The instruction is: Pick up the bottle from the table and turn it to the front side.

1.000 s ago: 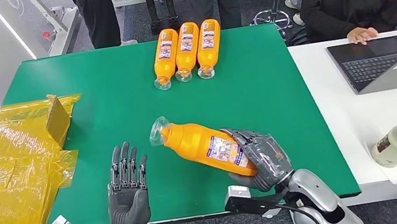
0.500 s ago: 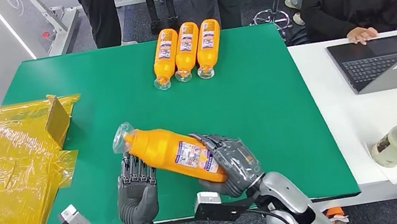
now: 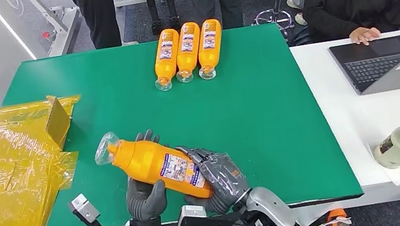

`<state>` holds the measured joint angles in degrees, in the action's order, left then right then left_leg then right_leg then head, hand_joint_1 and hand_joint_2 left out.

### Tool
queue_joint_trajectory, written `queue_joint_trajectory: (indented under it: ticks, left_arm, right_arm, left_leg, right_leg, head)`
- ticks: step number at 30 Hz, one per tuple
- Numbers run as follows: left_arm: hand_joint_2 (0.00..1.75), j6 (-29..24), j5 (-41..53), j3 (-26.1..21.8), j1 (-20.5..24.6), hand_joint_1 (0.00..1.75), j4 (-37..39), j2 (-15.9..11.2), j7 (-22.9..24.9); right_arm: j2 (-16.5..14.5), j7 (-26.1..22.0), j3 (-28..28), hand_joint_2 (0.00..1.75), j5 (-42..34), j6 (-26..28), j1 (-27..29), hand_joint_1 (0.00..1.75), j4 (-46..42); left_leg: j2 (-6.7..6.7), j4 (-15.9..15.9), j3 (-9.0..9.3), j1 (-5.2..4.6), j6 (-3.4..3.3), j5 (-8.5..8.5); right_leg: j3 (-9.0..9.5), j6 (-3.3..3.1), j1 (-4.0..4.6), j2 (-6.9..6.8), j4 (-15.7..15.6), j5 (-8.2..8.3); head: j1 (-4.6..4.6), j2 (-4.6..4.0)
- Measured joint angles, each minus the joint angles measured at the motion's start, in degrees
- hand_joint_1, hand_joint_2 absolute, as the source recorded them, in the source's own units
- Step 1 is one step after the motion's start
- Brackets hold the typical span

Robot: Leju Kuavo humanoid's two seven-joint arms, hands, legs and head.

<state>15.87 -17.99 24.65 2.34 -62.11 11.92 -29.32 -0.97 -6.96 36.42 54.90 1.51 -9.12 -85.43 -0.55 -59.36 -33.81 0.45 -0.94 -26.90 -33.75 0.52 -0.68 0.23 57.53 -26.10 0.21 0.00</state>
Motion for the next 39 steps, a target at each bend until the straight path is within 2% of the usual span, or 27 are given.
queue_joint_trajectory:
  ticks: [16, 20, 21, 39]
  left_arm:
    - [1.75, -0.6, 0.0, 0.0, 0.1, 0.00, 0.5, -0.2, 1.0]
    - [1.75, -0.6, -0.6, -0.2, 0.1, 1.71, 1.1, -0.3, 1.0]
    - [1.75, -0.6, -0.7, -0.2, 0.1, 1.75, 1.2, -0.3, 0.9]
    - [1.75, -1.1, -0.9, -0.8, 0.1, 1.75, 1.6, -0.7, 0.3]
  right_arm:
    - [-1.0, -1.8, 1.4, 1.75, -2.5, -2.7, 1.6, 1.75, 1.8]
    - [-1.0, -2.5, 1.9, 1.75, -3.4, -2.1, 1.2, 1.75, 3.5]
    - [-1.1, -2.6, 1.9, 1.75, -3.4, -2.0, 1.0, 1.75, 3.8]
    - [-1.2, -4.1, 2.8, 1.75, -4.5, -2.1, -1.1, 1.75, 7.6]
  left_leg:
    - [0.02, 0.0, 0.00, 0.00, 0.00, 0.00]
    - [0.03, 0.0, 0.00, 0.00, 0.00, 0.00]
    - [0.03, 0.0, 0.00, 0.00, 0.00, 0.00]
    - [0.03, 0.0, -0.01, 0.00, 0.00, 0.00]
  right_leg:
    - [-0.01, -0.01, 0.00, 0.01, 0.0, 0.00]
    - [-0.01, -0.01, 0.00, 0.02, 0.0, 0.00]
    - [-0.02, -0.01, 0.00, 0.02, 0.0, 0.00]
    - [-0.02, -0.01, 0.00, 0.02, 0.0, 0.00]
  head:
    - [0.01, 0.00]
    - [0.01, 0.00]
    - [0.01, 0.00]
    - [0.01, 0.00]
